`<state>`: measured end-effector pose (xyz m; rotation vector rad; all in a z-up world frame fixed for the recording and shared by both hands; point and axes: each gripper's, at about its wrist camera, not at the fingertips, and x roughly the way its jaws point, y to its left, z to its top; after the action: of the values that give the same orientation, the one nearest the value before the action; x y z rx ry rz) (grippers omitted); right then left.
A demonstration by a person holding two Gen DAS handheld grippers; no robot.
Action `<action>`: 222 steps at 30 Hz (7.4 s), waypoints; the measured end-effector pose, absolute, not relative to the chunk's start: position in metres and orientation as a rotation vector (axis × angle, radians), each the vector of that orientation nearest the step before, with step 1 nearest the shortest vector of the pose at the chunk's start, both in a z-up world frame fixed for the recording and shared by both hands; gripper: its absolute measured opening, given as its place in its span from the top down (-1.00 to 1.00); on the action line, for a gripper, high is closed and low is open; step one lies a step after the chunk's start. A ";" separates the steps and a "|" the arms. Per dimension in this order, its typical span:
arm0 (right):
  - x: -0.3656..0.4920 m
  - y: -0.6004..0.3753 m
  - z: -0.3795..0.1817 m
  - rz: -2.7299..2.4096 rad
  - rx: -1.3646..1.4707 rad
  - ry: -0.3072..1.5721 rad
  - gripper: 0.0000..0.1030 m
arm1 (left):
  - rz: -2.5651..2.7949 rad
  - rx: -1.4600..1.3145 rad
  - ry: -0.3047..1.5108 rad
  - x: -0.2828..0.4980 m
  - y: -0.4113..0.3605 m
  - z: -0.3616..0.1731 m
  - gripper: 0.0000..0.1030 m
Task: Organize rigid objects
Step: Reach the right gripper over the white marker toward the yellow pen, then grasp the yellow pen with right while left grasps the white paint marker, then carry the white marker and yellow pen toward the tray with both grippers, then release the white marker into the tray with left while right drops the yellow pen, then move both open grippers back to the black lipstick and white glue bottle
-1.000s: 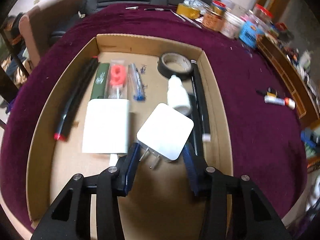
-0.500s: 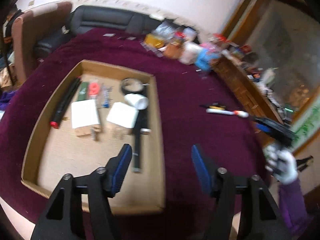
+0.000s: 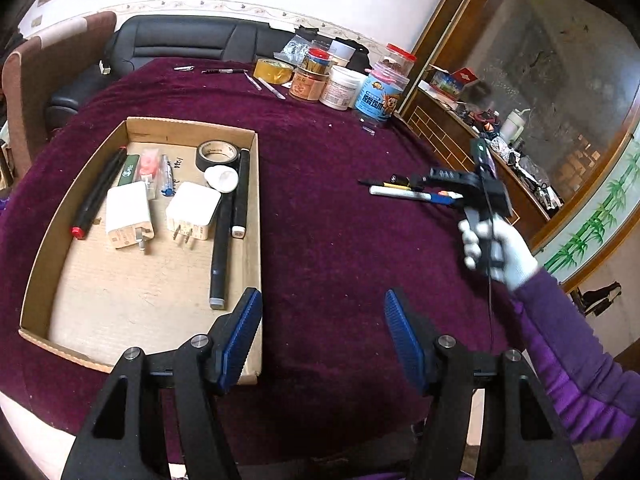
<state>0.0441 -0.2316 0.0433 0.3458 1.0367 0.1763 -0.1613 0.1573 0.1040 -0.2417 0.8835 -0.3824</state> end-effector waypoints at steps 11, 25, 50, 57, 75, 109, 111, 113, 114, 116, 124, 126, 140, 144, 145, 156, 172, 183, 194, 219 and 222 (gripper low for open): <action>-0.036 -0.175 0.079 0.419 0.099 1.074 -0.25 | -0.469 -0.232 0.930 -0.155 0.128 0.091 -0.12; -0.020 -0.116 0.069 0.596 0.245 1.140 -0.26 | -0.431 -0.256 0.933 -0.160 0.133 0.090 -0.12; 0.029 -0.130 0.059 0.296 -0.236 1.067 0.28 | -0.443 -0.242 1.004 -0.142 0.110 0.076 -0.12; 0.031 -0.146 0.083 0.330 -0.071 1.004 0.29 | -0.472 -0.216 1.027 -0.138 0.091 0.070 -0.12; 0.010 -0.181 0.018 0.447 0.278 1.303 0.05 | -0.493 -0.256 1.036 -0.128 0.095 0.067 -0.12; -0.032 -0.201 0.034 0.093 0.049 1.081 0.82 | -0.304 0.170 1.031 0.012 -0.005 0.022 -0.20; -0.031 -0.207 0.035 0.103 0.080 1.081 0.82 | -0.315 0.211 0.995 0.012 -0.011 0.020 0.04; -0.033 -0.211 0.037 0.107 0.094 1.084 0.82 | -0.346 0.218 0.976 0.005 -0.015 0.021 0.41; -0.033 -0.211 0.037 0.105 0.093 1.084 0.82 | -0.359 0.227 0.973 0.001 -0.017 0.022 0.79; -0.031 -0.209 0.037 0.094 0.087 1.080 0.81 | -0.379 0.223 0.982 -0.005 -0.019 0.024 0.79; -0.037 -0.206 0.038 0.119 0.139 1.036 0.84 | -0.465 0.044 0.945 -0.035 0.003 0.056 0.79; -0.043 -0.206 0.043 0.162 0.173 1.014 0.84 | -0.488 -0.017 0.915 -0.048 0.018 0.070 0.79; -0.088 -0.113 0.120 0.438 0.144 0.854 0.84 | -0.311 -0.310 0.712 -0.136 0.195 0.127 0.78; -0.094 -0.067 0.133 0.561 0.126 0.855 0.84 | -0.173 -0.355 0.714 -0.147 0.248 0.115 0.78; -0.094 -0.056 0.133 0.588 0.122 0.860 0.84 | -0.142 -0.373 0.725 -0.147 0.260 0.108 0.78; -0.092 0.065 0.104 0.808 0.079 1.028 0.83 | -0.001 -0.466 0.892 -0.112 0.317 0.036 0.78; -0.066 0.135 0.043 0.751 0.021 1.224 0.80 | 0.014 -0.431 0.817 -0.122 0.317 0.059 0.05; -0.080 0.047 0.096 0.699 0.072 0.966 0.59 | -0.054 -0.485 0.659 -0.164 0.280 0.101 -0.23; 0.016 -0.200 0.087 0.081 0.169 0.899 -0.14 | -0.525 -0.409 0.908 -0.143 0.122 0.072 -0.27; 0.031 -0.315 0.104 -0.001 0.232 0.854 -0.17 | -0.580 -0.347 1.047 -0.117 0.061 0.048 -0.27; 0.061 -0.325 0.088 -0.020 0.254 0.914 -0.17 | -0.580 -0.336 1.062 -0.118 0.056 0.047 -0.27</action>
<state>0.0614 -0.3254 0.0879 0.2536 0.9144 -0.0196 -0.1184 0.0562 0.0472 -0.3359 1.0616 -0.5799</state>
